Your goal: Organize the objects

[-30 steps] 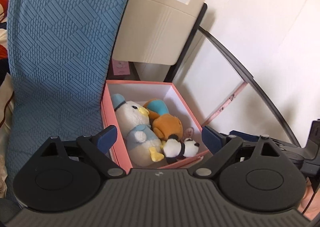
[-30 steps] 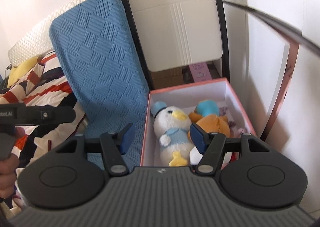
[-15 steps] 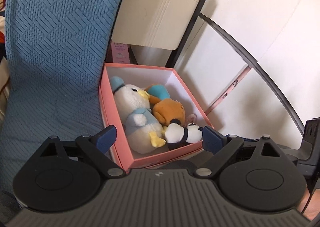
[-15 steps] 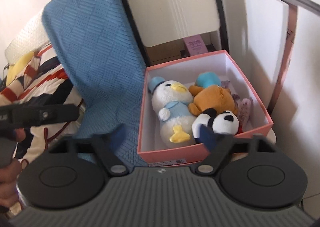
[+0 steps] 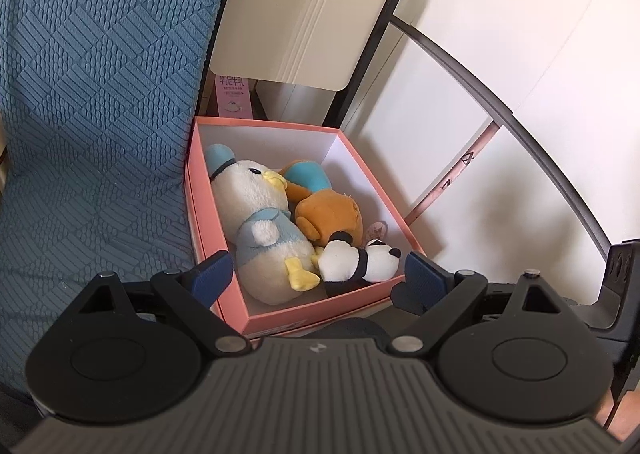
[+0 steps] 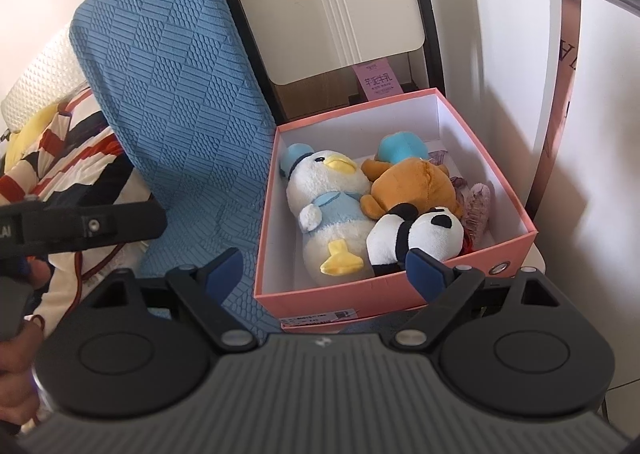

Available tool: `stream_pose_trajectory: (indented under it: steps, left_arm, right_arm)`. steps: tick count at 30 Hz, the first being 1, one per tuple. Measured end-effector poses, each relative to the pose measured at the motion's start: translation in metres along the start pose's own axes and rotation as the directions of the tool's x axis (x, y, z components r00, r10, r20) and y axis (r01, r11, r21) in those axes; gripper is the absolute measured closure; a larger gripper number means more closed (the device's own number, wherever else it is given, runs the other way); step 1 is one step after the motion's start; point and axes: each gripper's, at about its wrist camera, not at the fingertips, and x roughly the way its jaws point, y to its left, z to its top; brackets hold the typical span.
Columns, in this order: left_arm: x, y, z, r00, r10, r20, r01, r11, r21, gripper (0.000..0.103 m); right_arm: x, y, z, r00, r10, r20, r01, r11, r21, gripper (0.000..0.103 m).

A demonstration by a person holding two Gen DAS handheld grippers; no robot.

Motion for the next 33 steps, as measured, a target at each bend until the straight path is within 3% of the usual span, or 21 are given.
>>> stream_pose_trajectory:
  steps: [33]
  left_arm:
    - [-0.0046,-0.0048,-0.0013,1.000,-0.012,0.011,0.012,1.000,0.015,0.008]
  right_arm:
    - [0.0010,-0.0051,-0.0014,1.000,0.000,-0.016,0.000,1.000,0.002,0.013]
